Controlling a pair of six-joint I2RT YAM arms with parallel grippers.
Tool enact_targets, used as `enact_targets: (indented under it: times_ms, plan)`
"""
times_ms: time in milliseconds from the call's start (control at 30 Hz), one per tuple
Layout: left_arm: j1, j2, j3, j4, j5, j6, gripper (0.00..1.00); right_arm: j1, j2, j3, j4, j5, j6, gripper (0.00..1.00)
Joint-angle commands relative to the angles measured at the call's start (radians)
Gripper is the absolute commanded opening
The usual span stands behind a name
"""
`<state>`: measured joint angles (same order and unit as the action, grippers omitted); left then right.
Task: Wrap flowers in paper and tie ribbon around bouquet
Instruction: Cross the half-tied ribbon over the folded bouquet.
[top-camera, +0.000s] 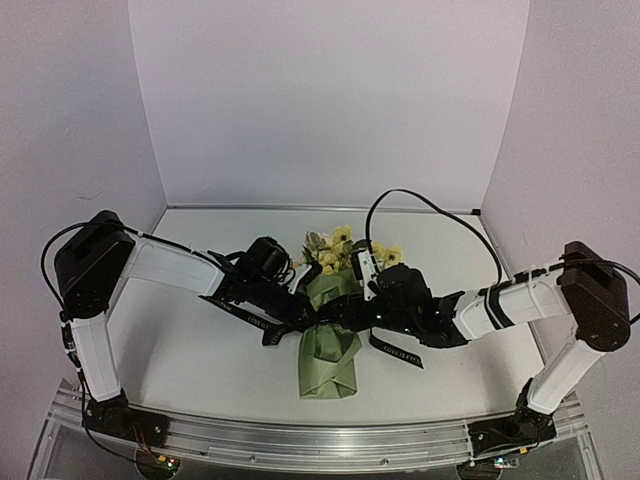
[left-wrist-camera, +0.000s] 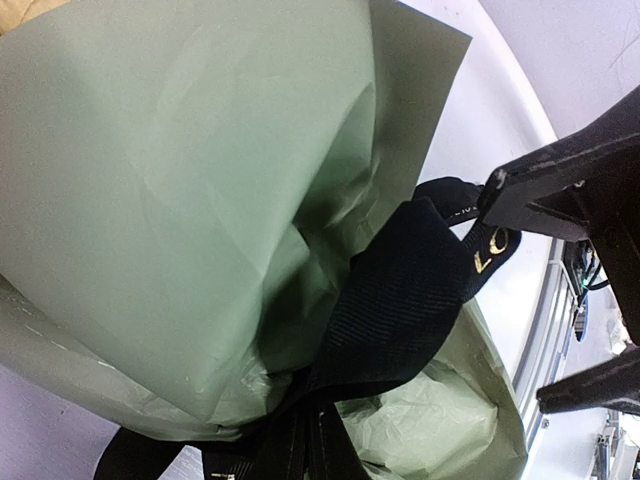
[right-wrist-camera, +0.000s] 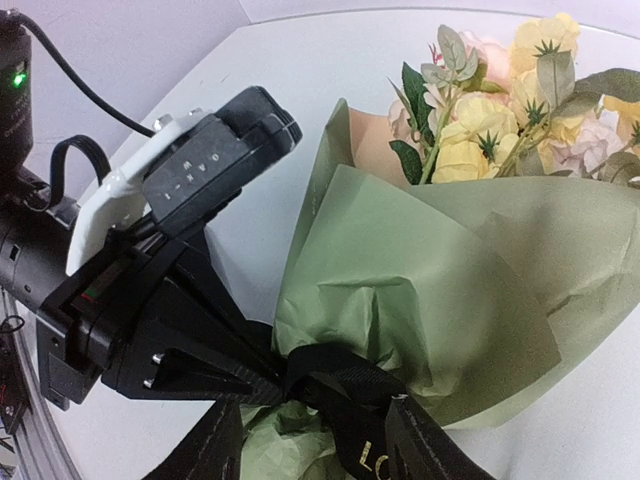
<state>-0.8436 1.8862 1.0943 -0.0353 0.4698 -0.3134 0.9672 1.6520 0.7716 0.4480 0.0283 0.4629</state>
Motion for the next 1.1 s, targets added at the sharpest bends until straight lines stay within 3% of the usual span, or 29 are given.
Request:
enact_targets:
  times_ms: [0,267,533,800,1067]
  plan:
    - [-0.003,-0.017,0.043,-0.017,0.009,0.014,0.05,0.003,-0.035,0.035,-0.053,0.033,0.05,0.53]
    - [-0.003,-0.041,0.026,-0.005,0.012,0.001,0.05,0.003,-0.035,0.029,-0.063,-0.008,0.038,0.43]
    - [-0.003,-0.055,0.035,-0.005,0.015,0.0,0.05,-0.055,-0.089,0.021,-0.15,-0.065,0.035,0.54]
    - [-0.003,-0.056,0.042,-0.01,0.018,0.003,0.05,-0.067,-0.067,0.093,-0.279,-0.229,-0.091,0.53]
    - [-0.003,-0.06,0.038,-0.01,0.018,0.004,0.05,-0.067,0.0,0.157,-0.342,-0.203,-0.146,0.49]
